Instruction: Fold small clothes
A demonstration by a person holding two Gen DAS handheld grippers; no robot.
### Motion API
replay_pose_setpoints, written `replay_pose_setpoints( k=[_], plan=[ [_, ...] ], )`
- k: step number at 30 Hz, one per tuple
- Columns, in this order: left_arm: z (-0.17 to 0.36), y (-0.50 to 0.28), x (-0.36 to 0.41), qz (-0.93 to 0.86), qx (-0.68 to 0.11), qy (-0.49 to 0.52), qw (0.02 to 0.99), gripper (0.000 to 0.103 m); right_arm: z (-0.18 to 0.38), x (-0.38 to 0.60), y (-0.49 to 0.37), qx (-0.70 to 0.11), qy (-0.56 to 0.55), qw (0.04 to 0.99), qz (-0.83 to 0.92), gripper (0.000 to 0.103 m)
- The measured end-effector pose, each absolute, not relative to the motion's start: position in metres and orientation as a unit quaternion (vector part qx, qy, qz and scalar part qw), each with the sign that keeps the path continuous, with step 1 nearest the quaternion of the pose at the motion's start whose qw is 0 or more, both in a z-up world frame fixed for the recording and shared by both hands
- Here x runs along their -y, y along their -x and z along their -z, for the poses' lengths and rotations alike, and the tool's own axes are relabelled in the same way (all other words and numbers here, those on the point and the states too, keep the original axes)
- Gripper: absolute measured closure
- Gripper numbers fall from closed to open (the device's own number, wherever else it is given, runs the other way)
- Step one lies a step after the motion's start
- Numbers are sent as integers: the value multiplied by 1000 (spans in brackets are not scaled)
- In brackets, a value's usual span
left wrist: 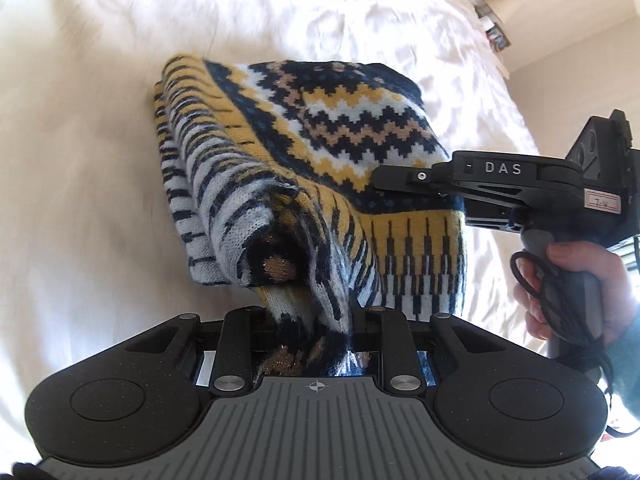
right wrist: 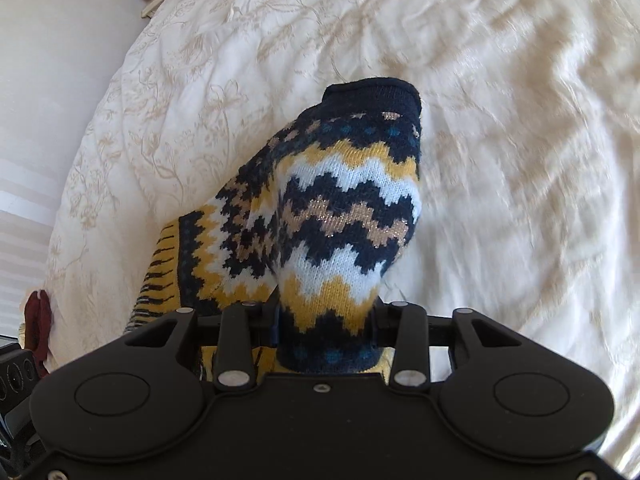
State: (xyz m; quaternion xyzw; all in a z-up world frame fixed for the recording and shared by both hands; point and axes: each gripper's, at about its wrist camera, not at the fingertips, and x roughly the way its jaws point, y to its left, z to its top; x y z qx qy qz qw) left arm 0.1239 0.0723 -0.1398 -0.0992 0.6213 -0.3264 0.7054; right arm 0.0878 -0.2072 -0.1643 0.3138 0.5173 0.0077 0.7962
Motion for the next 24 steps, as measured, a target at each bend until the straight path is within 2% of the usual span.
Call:
replay_pose_setpoints(
  k=[3,7,15,20,21,24],
  plan=[
    [147,-104,-73,287,-626,74,722,76,170,205,-65,-519,-306,798,13,46],
    [144,-91,-87,242,-609,67,753,71,169,211,-39,-497,-308,811,33,41],
    [99,-60,-96,200,-550,20,810,70,149,216,17,-448,-286,845,58,40],
    [62,-41,-73,229,-479,-21,847,70,144,212,35,-424,-281,858,72,39],
    [58,-41,-67,236,-467,-27,852,70,144,210,36,-423,-282,858,73,35],
    [56,-50,-50,245,-453,-28,857,70,144,206,41,-420,-281,860,76,34]
  ],
)
